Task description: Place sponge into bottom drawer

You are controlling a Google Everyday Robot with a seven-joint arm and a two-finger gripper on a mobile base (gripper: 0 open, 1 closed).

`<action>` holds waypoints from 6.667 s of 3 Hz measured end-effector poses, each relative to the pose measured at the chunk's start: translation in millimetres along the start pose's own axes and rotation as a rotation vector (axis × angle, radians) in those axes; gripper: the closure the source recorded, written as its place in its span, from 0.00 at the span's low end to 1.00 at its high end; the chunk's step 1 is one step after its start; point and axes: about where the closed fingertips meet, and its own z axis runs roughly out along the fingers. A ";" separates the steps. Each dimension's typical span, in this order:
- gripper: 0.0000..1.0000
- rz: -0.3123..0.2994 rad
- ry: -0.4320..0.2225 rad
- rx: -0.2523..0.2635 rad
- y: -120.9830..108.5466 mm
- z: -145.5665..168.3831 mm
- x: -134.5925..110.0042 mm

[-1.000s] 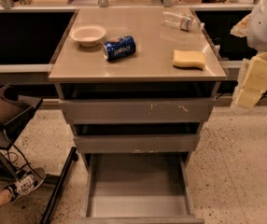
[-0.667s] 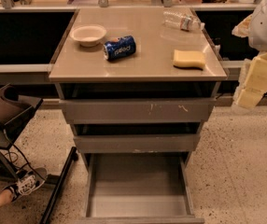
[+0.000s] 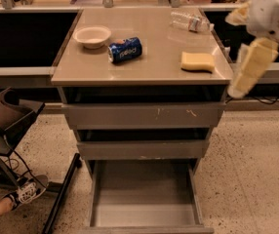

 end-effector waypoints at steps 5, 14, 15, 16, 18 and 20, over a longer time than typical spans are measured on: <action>0.00 0.022 -0.128 -0.141 -126.4 124.2 -41.4; 0.89 0.313 -0.250 -0.158 -184.8 243.8 14.8; 1.00 0.425 -0.215 -0.077 -190.9 192.1 44.2; 1.00 0.471 -0.194 0.024 -185.8 118.8 53.7; 1.00 0.431 -0.199 0.107 -151.5 43.9 33.7; 1.00 0.357 -0.243 0.183 -99.2 11.3 26.4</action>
Offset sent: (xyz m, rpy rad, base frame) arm 0.2276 0.0737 0.1098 0.1600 -0.0740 0.1409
